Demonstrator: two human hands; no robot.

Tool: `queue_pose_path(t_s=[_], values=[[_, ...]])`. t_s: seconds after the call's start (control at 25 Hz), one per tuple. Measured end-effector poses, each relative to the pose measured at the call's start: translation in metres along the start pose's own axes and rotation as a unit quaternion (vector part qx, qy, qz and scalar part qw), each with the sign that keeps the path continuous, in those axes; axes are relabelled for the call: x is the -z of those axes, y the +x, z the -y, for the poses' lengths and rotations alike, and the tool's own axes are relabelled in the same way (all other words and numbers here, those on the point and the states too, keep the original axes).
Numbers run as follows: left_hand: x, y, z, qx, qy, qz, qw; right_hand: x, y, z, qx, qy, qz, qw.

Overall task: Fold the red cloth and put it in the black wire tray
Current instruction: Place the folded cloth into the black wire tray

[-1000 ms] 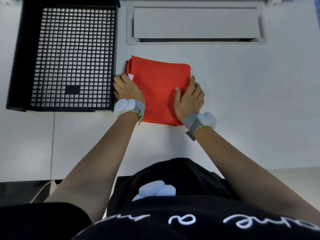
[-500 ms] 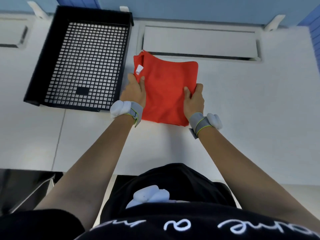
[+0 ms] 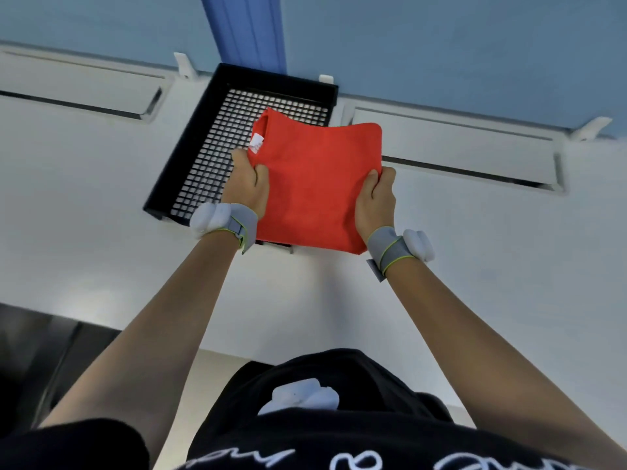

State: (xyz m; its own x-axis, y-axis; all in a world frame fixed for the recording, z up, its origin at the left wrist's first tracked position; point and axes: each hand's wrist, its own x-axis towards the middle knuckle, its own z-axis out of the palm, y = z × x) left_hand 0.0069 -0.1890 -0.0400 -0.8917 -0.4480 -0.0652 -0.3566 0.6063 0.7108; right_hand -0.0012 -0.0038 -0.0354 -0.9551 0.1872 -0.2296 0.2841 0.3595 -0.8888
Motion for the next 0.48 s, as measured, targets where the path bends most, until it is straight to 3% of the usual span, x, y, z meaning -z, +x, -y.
queue_pose_path(t_s=[0.2,0.48], values=[[0.048,0.036,0.051,0.025,0.059,0.006,0.998,-0.074,-0.008,0.020,-0.011,-0.027,0.028,0.999],[0.054,0.083,0.095,-0.062,0.124,0.046,0.989,-0.139,0.007,0.029,-0.014,-0.119,0.006,0.993]])
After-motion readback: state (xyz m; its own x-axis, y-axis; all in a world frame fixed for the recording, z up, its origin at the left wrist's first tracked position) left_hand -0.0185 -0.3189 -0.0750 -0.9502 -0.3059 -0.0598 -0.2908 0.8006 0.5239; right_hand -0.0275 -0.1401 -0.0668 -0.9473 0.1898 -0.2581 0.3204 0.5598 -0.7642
